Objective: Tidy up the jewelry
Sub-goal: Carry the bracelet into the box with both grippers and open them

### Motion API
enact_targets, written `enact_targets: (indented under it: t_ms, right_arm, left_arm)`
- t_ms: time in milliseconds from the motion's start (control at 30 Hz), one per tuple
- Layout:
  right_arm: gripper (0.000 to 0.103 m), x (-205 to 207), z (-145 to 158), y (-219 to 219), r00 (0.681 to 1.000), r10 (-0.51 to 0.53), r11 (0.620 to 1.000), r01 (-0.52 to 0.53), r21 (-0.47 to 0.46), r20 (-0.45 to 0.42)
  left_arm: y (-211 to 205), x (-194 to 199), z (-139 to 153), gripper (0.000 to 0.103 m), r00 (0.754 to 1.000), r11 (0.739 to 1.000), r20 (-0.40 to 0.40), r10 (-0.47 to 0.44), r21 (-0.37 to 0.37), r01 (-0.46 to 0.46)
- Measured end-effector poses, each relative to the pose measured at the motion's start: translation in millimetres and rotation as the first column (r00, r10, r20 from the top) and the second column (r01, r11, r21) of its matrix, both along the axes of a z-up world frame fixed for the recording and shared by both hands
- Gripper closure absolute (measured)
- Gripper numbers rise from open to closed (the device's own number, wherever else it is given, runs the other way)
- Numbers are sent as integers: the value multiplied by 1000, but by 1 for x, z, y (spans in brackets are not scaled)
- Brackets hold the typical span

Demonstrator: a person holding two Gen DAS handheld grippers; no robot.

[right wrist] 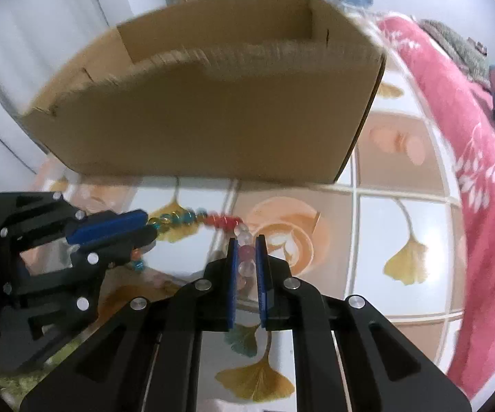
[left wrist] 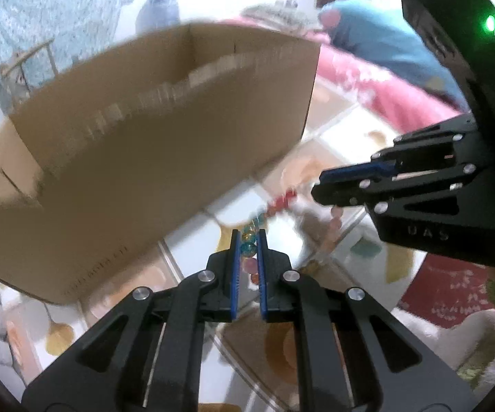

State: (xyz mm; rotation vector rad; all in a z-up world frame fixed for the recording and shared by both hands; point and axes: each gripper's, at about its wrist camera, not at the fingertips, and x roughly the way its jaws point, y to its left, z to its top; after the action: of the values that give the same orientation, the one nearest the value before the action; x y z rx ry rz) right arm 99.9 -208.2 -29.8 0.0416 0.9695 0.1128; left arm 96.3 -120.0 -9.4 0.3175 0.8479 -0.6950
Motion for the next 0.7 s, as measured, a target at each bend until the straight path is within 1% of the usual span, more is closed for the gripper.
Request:
enact_targets:
  t_ms: [100,167,200,267,300,367,400,433,500,567,600,633,700]
  right_arm:
    - [93,-9,24,1,999,20,1000,-21,8,47]
    - [93,-14,50,3,994,47,999,-49,21,98]
    - [93,-19,57,-1,992,57,998,-60,26,116]
    - [93,-16,81,5,982,86,995,-93,35,165]
    - [93,-17,91,5,977,100,993,-109,36,188]
    - [93,-12,111,10,961,137,988,-149,35,241]
    - [93,-12,117,9,955,149,986,-164,37,256]
    - [93,-9,124,5,947,168,981,-187,43,273]
    - [93,9,130,8,938,196,974,-220,54,284]
    - [93,27,130,9,937,219,967,-246,70,273]
    - [93,36,127,9,939,228,963,-257,83,258]
    - [93,53,122,8,941,251,952,-282,116,227]
    - [93,74,111,9,946,277,939,-304,161,169]
  left_arm:
    - [10,2,31,95,1000,998,29,-7,-70,9]
    - [19,3,53,95,998,994,59,0,-106,6]
    - [24,5,61,95,998,993,70,4,-121,4]
    - [38,9,89,95,995,984,98,18,-180,0]
    - [40,10,97,95,994,981,107,23,-192,-2]
    - [52,14,121,95,987,974,151,50,-224,-15]
    - [56,17,130,95,984,971,167,61,-237,-20]
    - [60,21,135,95,982,970,174,68,-243,-24]
    - [68,28,142,95,977,967,190,93,-253,-43]
    - [75,43,142,95,976,968,184,117,-240,-71]
    - [78,50,140,95,977,969,172,126,-231,-84]
    - [82,60,136,95,981,971,145,129,-219,-96]
    - [90,81,123,95,986,973,82,148,-190,-130]
